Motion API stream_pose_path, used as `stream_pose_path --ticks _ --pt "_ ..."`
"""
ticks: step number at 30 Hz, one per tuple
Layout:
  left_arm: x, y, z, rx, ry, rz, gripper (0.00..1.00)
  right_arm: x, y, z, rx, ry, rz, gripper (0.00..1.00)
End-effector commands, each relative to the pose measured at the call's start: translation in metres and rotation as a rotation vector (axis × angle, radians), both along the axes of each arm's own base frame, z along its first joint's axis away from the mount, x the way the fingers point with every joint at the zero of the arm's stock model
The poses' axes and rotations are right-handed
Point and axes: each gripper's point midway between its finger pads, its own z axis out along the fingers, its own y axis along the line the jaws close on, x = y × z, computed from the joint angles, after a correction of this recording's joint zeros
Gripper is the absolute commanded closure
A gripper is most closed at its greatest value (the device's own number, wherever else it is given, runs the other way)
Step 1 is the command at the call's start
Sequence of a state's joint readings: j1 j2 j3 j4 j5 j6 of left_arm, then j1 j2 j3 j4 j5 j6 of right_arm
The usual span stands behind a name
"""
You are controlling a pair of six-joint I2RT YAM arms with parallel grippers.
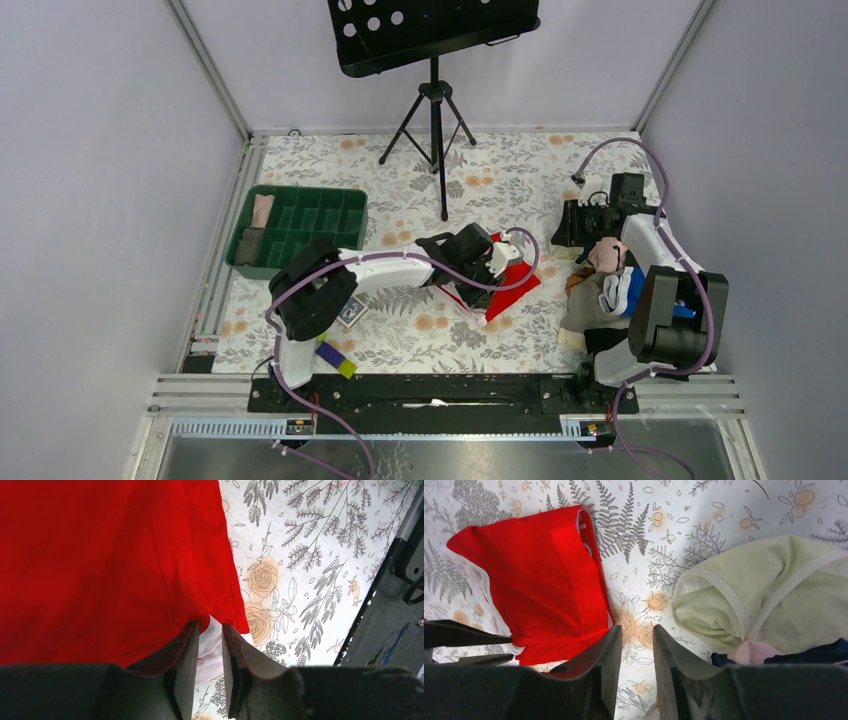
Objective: Roll the underwear
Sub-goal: Fold the underwear at the center of the board.
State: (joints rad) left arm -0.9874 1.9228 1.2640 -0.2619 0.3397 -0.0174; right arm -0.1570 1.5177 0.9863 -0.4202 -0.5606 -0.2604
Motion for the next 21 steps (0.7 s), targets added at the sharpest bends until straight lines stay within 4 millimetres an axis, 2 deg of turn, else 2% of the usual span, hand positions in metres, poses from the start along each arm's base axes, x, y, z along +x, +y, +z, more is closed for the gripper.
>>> stream_pose_path --ticks 1,7,11,15,18,21 --pt "0.003 -0.016 0.008 -0.031 0.006 -0.005 0.71 0.005 0.009 0.019 -0.004 -0.134 0.127 0.64" --pt "0.002 -0.016 -0.004 0.018 0.013 -0.016 0.69 -0.011 0.017 0.020 -0.034 -0.214 0.335 0.63" --pt "0.002 -0.016 -0.003 0.018 0.010 -0.024 0.78 -0.028 0.023 0.013 -0.099 -0.292 0.484 0.63" --pt "0.005 -0.011 0.005 0.023 -0.019 -0.081 0.83 -0.050 0.035 0.012 -0.155 -0.385 0.627 0.63" --pt "0.002 -0.003 0.018 -0.019 -0.025 -0.150 0.87 -0.072 0.050 0.005 -0.207 -0.487 0.801 0.63" --pt "-0.001 0.005 0.031 -0.074 -0.029 -0.218 0.91 -0.090 0.062 -0.003 -0.263 -0.639 0.985 0.56"
